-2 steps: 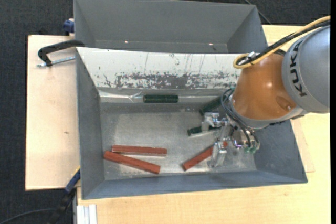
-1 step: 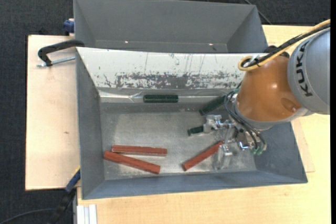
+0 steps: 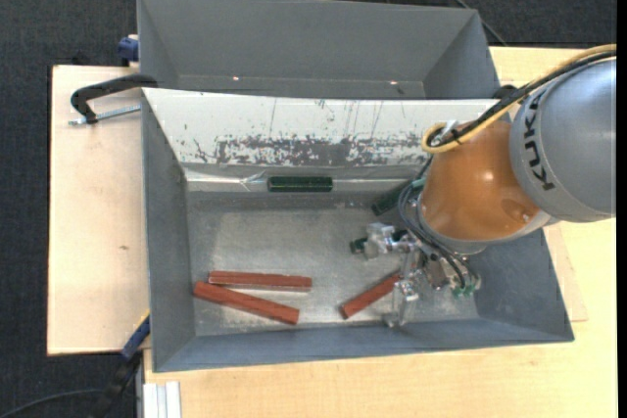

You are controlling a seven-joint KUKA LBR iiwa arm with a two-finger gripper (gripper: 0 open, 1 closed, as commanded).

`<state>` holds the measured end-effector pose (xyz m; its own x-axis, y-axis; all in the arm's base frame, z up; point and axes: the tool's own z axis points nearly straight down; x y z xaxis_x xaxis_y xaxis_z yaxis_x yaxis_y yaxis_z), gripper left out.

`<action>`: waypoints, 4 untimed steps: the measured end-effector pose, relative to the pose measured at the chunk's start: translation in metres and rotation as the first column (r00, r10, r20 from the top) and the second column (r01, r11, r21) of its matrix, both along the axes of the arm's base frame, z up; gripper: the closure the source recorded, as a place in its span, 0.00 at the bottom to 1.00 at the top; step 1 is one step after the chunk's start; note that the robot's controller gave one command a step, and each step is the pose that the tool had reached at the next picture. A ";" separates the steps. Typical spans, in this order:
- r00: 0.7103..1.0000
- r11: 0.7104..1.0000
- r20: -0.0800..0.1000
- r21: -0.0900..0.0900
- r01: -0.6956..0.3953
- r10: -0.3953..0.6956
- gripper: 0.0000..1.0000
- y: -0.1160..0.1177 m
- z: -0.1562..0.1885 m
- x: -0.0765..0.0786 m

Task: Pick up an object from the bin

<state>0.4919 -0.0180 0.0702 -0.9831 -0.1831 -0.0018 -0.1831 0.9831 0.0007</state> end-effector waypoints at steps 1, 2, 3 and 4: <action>1.000 1.000 0.001 0.000 0.001 -0.001 0.00 0.000 0.001 0.001; 1.000 1.000 0.002 0.000 0.001 -0.001 1.00 0.000 0.001 0.001; 1.000 1.000 0.008 -0.001 0.001 -0.001 1.00 0.001 0.056 0.003; 1.000 1.000 0.006 -0.001 0.001 -0.001 1.00 0.002 0.083 0.005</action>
Offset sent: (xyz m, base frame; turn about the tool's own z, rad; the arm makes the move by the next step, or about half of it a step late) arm 0.0000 0.0000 0.0000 0.0000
